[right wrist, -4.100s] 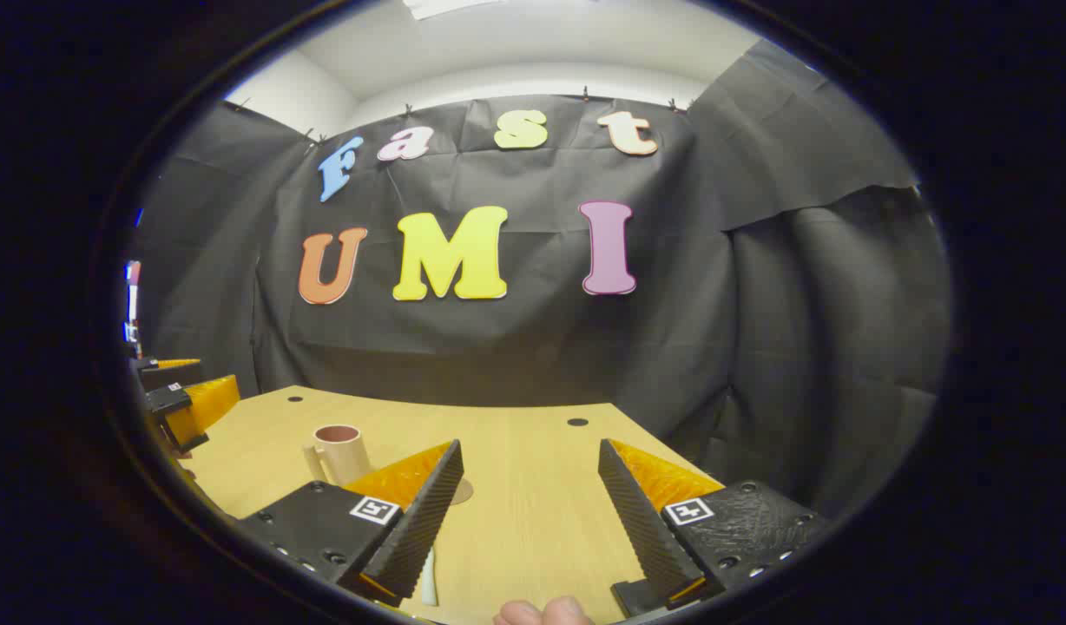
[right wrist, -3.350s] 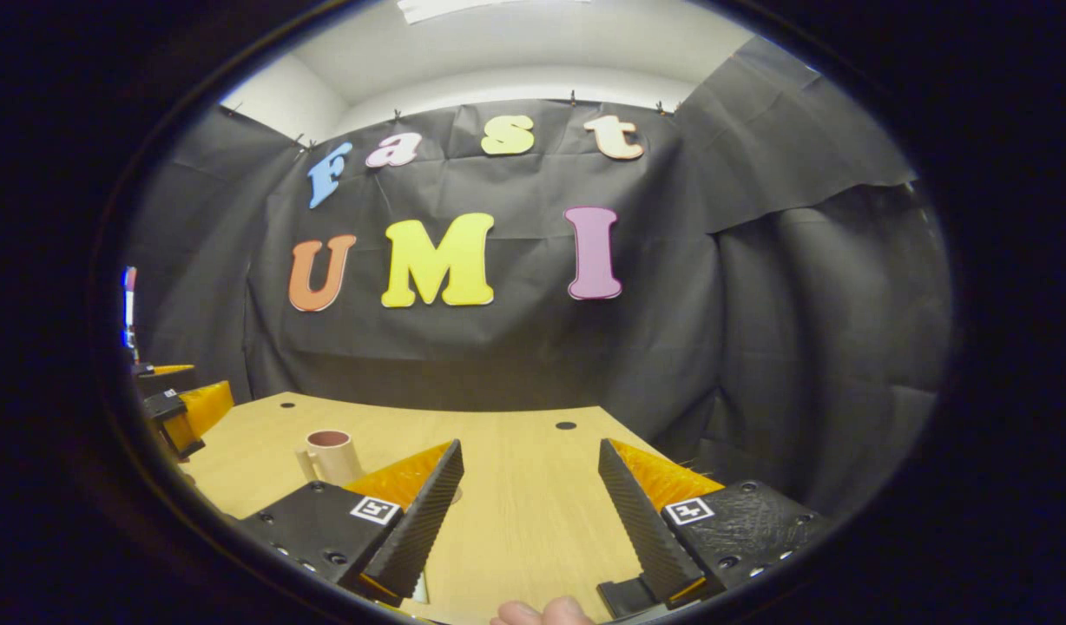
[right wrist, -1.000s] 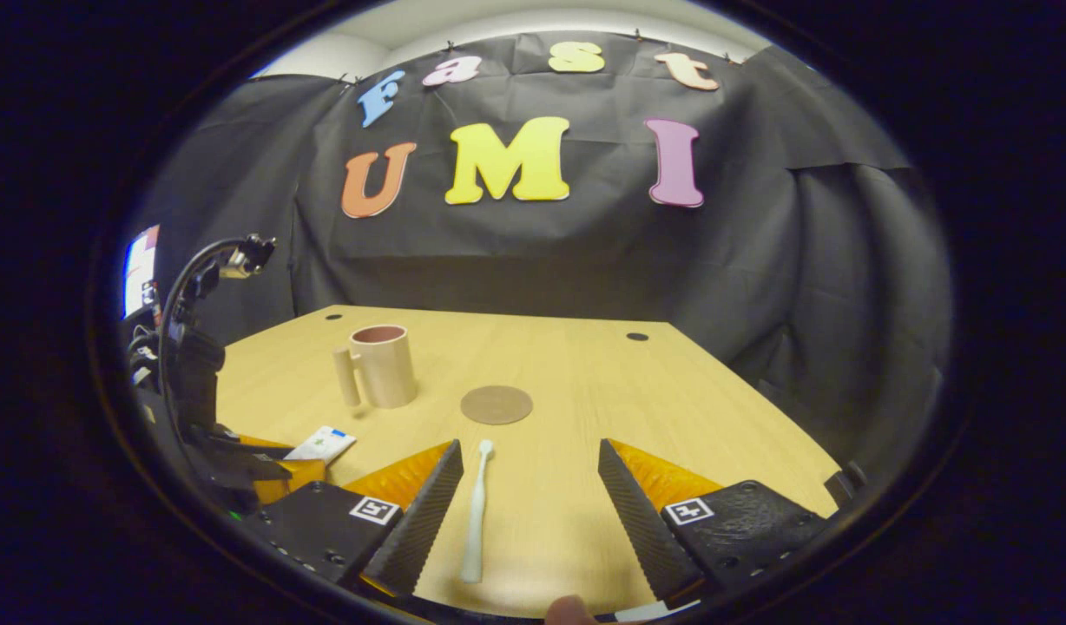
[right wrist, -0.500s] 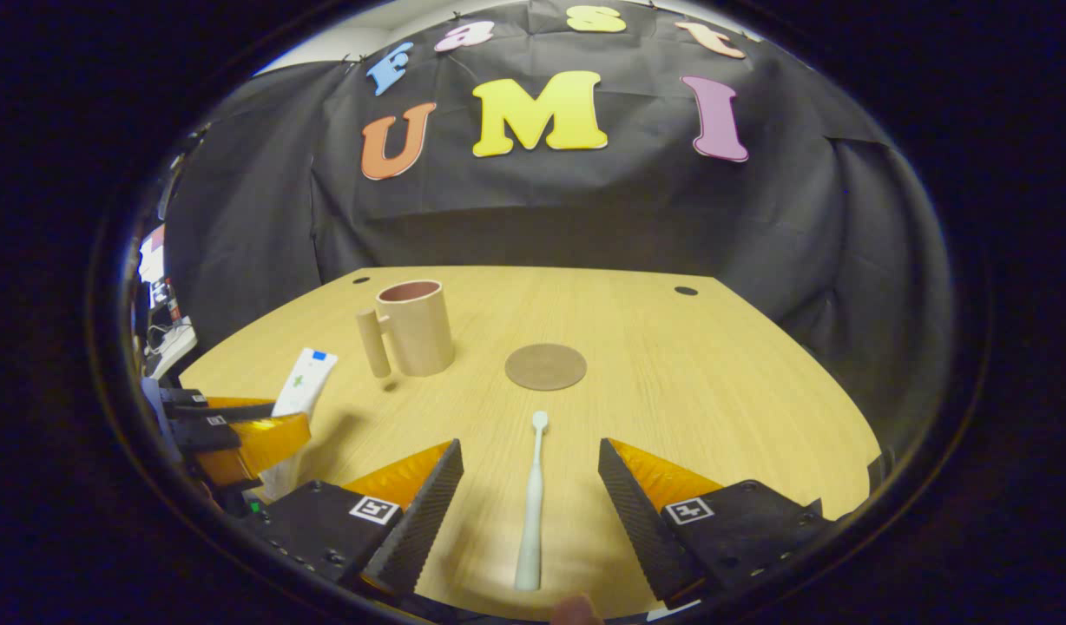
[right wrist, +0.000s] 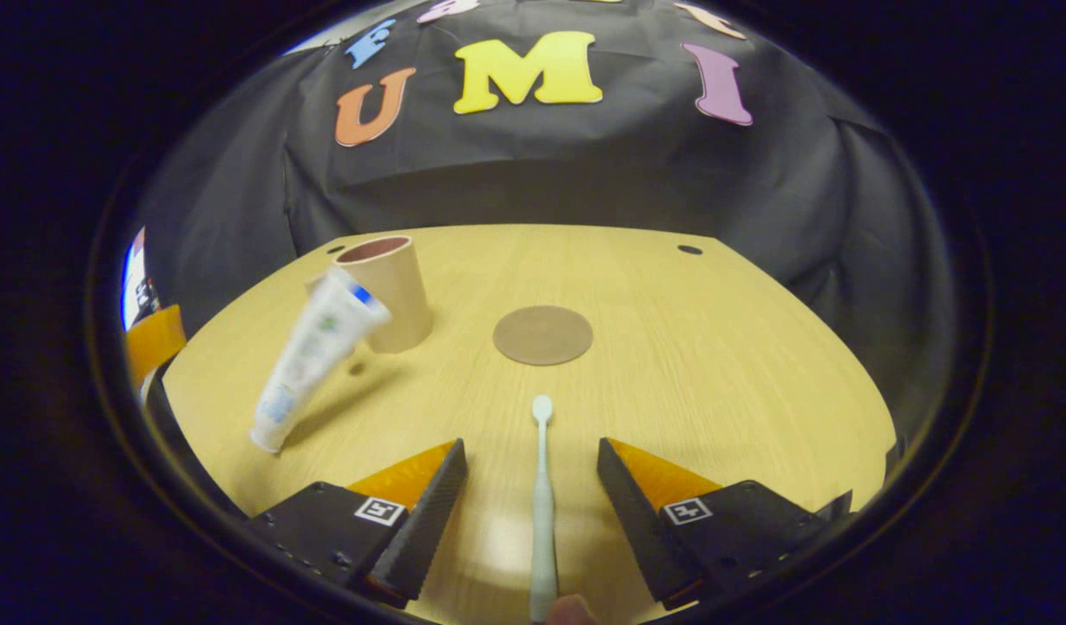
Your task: Put the toothbrush and toothpaste on the desktop into the cup, then pick up the cup and place it on the coaster on the desktop.
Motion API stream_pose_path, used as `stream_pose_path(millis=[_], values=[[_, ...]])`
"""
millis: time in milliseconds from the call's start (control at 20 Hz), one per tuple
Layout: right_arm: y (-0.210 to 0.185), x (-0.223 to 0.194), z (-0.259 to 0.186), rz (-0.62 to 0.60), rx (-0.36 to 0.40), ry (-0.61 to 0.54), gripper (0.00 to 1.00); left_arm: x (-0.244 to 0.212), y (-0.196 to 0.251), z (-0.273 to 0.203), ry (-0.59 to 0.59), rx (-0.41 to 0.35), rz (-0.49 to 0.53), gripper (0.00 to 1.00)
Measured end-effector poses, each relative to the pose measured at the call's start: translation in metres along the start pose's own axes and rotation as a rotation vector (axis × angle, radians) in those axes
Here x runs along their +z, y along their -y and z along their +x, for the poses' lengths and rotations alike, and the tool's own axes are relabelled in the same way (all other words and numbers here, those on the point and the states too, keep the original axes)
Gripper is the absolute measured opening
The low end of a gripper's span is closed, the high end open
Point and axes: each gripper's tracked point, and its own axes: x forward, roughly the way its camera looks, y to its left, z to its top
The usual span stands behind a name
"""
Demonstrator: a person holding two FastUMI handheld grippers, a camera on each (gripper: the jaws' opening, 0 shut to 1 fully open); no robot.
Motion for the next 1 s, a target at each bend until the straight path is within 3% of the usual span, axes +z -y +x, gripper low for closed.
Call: stream_pose_path(millis=[50,150,250,300,350,400,450,800,1000], values=[[0.007,0.003,0.003,0.002,-0.020,0.008,0.80,0.000,0.000,0.003,-0.002,0.004,0.000,0.31],[0.009,0.001,0.001,0.009,-0.012,-0.002,0.69,-0.010,0.005,0.011,-0.038,-0.018,-0.002,0.31],[0.010,0.003,-0.001,0.011,-0.008,-0.002,0.73,-0.027,0.015,0.014,-0.103,-0.053,0.014,0.31],[0.011,0.002,-0.002,0.009,-0.004,-0.003,0.69,-0.032,0.019,0.019,-0.122,-0.068,0.038,0.63],[0.010,0.001,-0.003,0.009,0.003,-0.004,0.76,-0.034,0.024,0.024,-0.134,-0.096,0.067,0.83],[0.011,0.000,-0.005,0.013,0.009,-0.004,0.84,-0.037,0.034,0.029,-0.151,-0.146,0.108,0.95],[0.012,-0.001,-0.005,0.022,0.013,-0.007,0.98,-0.039,0.043,0.035,-0.165,-0.197,0.153,0.97],[0.035,0.007,-0.026,0.103,0.020,0.036,0.95,-0.056,0.079,0.055,-0.274,-0.578,0.527,0.95],[0.042,0.016,-0.033,0.109,0.013,0.071,0.96,-0.071,0.075,0.057,-0.345,-0.664,0.654,0.95]])
